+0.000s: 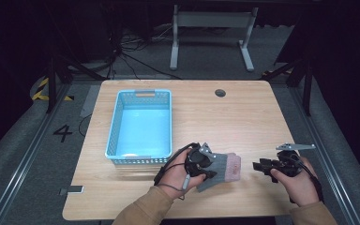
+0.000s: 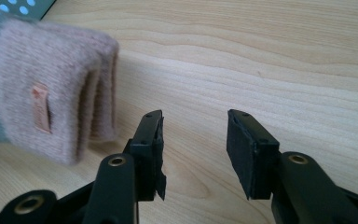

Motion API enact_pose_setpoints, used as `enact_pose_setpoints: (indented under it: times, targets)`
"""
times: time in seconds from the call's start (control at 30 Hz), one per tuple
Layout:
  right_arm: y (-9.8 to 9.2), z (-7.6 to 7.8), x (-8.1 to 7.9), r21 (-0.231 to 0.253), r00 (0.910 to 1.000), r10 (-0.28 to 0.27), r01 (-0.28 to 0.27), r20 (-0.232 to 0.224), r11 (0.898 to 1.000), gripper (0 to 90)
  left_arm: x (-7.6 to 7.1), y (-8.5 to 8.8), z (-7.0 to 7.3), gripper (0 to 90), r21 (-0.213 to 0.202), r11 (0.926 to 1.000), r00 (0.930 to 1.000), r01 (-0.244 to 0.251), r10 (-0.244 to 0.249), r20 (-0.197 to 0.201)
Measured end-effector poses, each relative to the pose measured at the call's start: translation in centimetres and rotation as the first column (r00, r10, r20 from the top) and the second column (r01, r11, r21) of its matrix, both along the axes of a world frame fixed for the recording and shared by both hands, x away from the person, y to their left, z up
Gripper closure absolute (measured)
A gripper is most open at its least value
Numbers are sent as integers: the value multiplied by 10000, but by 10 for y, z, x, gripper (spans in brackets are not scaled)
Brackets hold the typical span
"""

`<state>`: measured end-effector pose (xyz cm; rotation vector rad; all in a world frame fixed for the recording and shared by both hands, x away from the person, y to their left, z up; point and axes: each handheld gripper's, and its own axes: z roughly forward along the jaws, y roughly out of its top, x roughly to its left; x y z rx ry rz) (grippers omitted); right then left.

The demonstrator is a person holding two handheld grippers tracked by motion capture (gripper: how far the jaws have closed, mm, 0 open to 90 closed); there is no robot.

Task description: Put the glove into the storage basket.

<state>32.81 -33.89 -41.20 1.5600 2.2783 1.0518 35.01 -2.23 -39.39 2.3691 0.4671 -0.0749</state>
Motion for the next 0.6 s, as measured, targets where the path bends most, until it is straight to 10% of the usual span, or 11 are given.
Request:
enact_pose_setpoints:
  times: [0.6]
  targets:
    - [23,-1,20,-24,9977,679,-679,-29,9977,567,10,60,40,747,-232,9934,9907,-1125,1140,740]
